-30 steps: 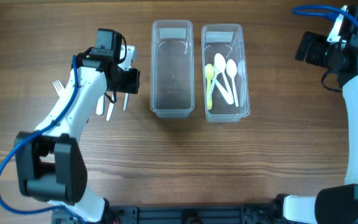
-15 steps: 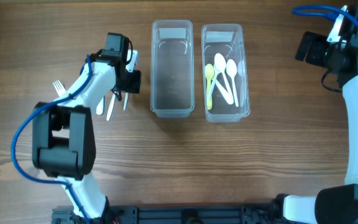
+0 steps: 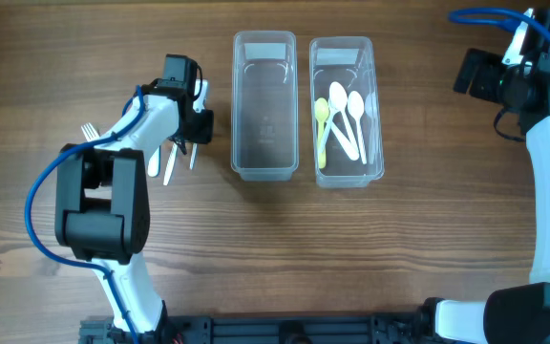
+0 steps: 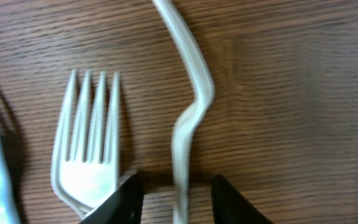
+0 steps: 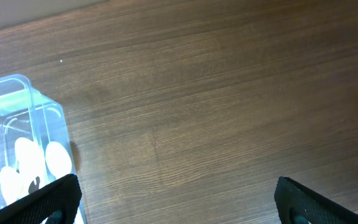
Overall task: Pack container
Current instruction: 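Carry the bent fork into the left container and release it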
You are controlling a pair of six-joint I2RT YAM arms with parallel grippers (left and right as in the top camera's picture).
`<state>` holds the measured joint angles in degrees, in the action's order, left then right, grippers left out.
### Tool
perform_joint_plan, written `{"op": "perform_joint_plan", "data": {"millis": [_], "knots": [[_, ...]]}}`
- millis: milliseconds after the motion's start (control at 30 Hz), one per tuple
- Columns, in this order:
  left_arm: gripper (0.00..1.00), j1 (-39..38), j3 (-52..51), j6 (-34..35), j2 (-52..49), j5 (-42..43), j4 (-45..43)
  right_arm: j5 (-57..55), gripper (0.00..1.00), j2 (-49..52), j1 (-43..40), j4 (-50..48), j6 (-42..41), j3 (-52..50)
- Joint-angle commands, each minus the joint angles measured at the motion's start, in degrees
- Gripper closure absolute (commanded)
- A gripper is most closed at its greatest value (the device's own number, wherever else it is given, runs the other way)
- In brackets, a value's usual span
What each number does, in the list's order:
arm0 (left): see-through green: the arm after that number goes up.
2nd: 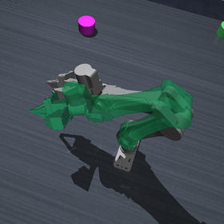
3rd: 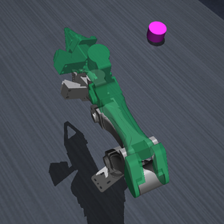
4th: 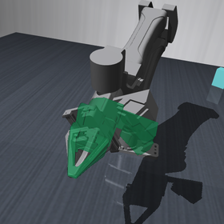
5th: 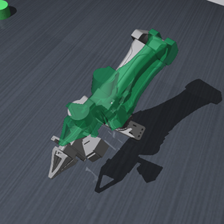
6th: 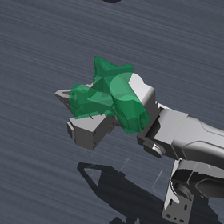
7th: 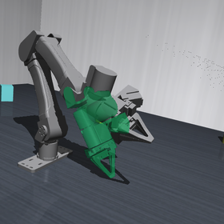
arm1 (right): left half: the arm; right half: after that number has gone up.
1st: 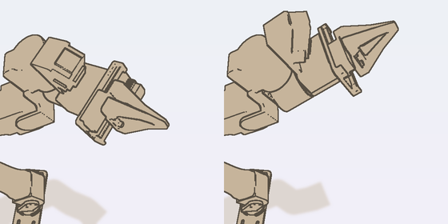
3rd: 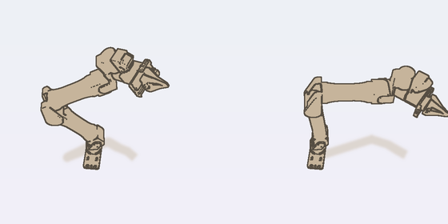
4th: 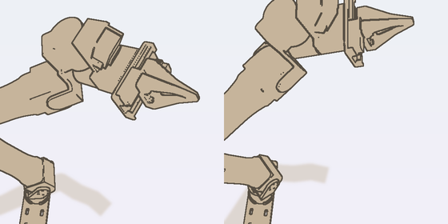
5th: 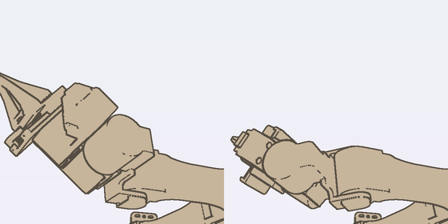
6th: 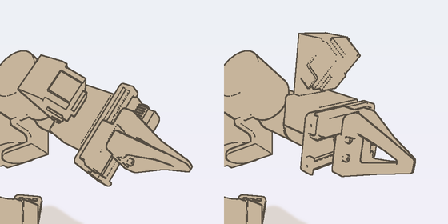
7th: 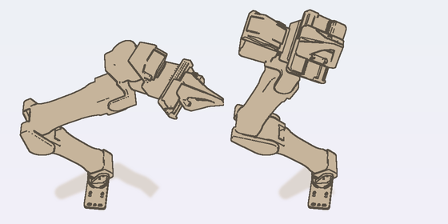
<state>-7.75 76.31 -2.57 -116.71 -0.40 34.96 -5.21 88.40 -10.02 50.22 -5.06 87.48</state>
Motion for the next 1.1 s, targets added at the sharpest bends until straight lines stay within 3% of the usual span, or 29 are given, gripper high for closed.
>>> {"op": "perform_joint_plan", "data": {"millis": [0, 33, 200, 467, 800, 1067], "knots": [[0.77, 0.9, 0.5, 0.24, -2.27, -0.52, 0.42, -0.79, 0.0, 0.31, -0.09, -0.04, 0.39, 0.15], [0.84, 0.9, 0.5, 0.26, -2.25, -0.48, 0.39, -0.81, 0.0, 0.33, -0.09, -0.04, 0.39, 0.15], [0.96, 0.85, 0.52, 0.83, -2.23, 1.73, 0.57, -0.79, 0.0, 0.33, -0.09, -0.04, 0.37, 0.15], [0.96, 0.85, 1.55, 3.04, 1.31, 2.05, 3.21, -0.81, 0.0, 0.31, -0.09, -0.04, 0.37, 0.15], [0.96, 0.5, 5.57, 7.8, 16.98, 4.68, 9.49, -0.81, 0.0, 0.33, -0.09, -0.04, 0.39, 0.15], [0.96, -6.27, 5.57, 12.28, 24.13, 10.08, 10.93, -0.79, 0.0, 0.31, -0.09, -0.07, 0.37, 0.15]]}}
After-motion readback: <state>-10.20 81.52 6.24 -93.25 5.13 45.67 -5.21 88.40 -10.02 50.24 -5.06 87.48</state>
